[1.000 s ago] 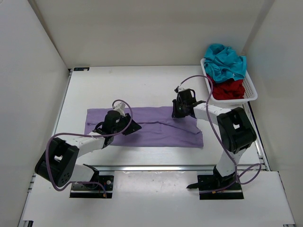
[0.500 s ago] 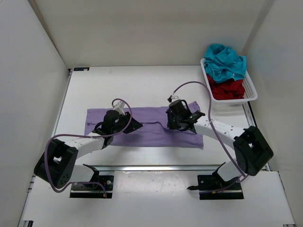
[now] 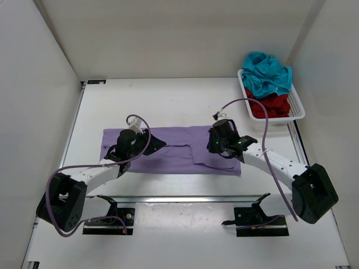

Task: Fold and stack the t-shirts
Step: Fold the other side of the tshirt into a rectangle

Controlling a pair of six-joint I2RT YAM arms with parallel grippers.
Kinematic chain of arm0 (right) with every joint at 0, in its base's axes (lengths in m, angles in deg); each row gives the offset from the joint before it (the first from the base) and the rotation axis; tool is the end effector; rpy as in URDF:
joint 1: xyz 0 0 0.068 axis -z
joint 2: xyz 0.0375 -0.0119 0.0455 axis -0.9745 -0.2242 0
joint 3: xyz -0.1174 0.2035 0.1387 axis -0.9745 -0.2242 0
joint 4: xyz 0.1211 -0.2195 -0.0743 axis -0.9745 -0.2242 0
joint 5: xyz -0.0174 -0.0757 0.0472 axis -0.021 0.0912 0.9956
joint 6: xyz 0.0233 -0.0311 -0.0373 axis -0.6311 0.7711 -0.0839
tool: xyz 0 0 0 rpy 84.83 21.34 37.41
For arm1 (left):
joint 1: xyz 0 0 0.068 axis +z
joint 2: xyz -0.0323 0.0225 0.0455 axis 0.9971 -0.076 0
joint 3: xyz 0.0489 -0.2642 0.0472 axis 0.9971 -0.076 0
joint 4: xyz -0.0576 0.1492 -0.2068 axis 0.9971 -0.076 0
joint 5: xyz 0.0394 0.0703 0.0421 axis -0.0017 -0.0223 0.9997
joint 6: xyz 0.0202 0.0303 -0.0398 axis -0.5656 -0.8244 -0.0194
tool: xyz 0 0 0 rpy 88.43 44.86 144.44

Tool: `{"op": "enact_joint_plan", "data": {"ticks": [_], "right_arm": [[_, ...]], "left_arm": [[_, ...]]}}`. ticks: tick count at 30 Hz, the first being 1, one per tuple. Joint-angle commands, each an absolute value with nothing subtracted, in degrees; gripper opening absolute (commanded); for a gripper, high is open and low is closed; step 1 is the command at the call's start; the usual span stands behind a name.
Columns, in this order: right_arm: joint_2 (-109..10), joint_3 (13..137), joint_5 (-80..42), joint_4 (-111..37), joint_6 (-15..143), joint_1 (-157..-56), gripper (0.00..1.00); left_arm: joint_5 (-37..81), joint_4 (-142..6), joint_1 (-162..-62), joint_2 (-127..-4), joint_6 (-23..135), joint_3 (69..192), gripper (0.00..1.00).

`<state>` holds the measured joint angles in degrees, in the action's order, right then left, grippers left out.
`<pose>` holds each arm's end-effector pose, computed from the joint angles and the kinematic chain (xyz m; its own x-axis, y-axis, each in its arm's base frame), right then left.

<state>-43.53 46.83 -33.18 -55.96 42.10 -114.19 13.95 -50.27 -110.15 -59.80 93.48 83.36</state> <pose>0.2192 0.1606 0.2282 -0.7708 0.0172 -0.6369 -0.1851 0.9505 0.2497 0.2169 -0.1098 0.1833 -0.7294 -0.4641 -0.5025 0.1165 0.6396 -0.7598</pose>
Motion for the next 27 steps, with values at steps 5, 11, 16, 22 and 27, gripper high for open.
{"op": "enact_joint_plan", "data": {"ticks": [5, 11, 16, 22, 27], "right_arm": [[-37.5, 29.4, -28.4, -47.8, 39.0, -103.2, 0.00], [-34.4, 25.3, -27.8, -50.7, 38.5, -102.0, 0.00], [-28.9, 29.0, -27.2, -51.1, 40.7, -97.9, 0.11], [-40.8, 37.4, -23.6, -39.5, 46.6, -86.5, 0.27], [-50.5, 40.8, -22.9, -29.1, 46.4, -82.8, 0.28]], "left_arm": [[12.8, -48.7, -107.6, -63.8, 93.1, 84.9, 0.35], [11.2, -49.1, -107.7, -64.6, 93.1, 84.8, 0.35], [11.3, -47.8, -107.2, -67.4, 94.8, 87.6, 0.35], [13.3, -46.6, -110.2, -78.8, 95.5, 97.5, 0.36], [10.0, -43.4, -107.4, -87.7, 98.5, 101.0, 0.35]]}}
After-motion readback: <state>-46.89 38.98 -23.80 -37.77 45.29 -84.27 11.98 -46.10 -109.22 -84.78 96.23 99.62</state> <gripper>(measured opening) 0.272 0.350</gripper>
